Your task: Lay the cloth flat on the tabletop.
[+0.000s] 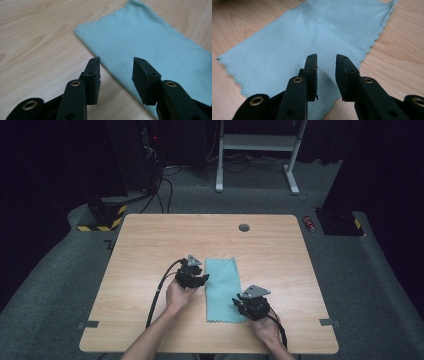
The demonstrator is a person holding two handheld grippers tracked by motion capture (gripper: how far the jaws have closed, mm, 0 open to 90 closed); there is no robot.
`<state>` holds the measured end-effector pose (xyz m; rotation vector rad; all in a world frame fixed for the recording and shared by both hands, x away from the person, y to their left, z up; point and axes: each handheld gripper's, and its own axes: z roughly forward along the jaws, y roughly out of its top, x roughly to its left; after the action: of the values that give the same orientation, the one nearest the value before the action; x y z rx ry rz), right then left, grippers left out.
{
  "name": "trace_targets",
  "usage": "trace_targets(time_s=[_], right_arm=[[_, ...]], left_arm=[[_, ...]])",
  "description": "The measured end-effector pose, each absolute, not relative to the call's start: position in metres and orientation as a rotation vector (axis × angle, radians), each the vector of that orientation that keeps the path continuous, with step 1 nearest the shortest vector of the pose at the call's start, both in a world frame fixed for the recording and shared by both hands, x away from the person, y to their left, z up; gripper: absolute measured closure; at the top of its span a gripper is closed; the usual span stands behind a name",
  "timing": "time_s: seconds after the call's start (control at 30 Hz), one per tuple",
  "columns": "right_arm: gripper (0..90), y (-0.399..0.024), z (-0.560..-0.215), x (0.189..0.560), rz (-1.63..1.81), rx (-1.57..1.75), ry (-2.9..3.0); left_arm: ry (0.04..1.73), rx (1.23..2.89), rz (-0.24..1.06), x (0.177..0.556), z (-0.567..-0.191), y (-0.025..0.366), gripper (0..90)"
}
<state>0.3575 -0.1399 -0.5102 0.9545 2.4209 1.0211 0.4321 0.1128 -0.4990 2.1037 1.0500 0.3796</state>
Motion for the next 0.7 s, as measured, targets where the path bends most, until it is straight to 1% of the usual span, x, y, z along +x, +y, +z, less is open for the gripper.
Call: trace_targets(time_s=[0.17,0.3,0.5,0.7], right_arm=[[70.8,-0.139,-0.509,0.354,1.041,0.947,2.425],[70.3,-0.138,-0.511,0.355,1.043,0.952,2.437],[68.0,-0.138,-0.512,0.356,1.058,0.966,2.434],[65.6,-0.141,-0.515,0.351,1.044,0.968,2.441]], left_arm=[[1.012,2.081,0.341,0.407,-0.499,0.112,55.8],[1.0,2.082,0.34,0.392,-0.501,0.112,54.7],[0.999,2.108,0.349,0.38,-0.508,0.111,53.7],[1.023,2.132,0.372,0.375,-0.517,0.112,53.1]])
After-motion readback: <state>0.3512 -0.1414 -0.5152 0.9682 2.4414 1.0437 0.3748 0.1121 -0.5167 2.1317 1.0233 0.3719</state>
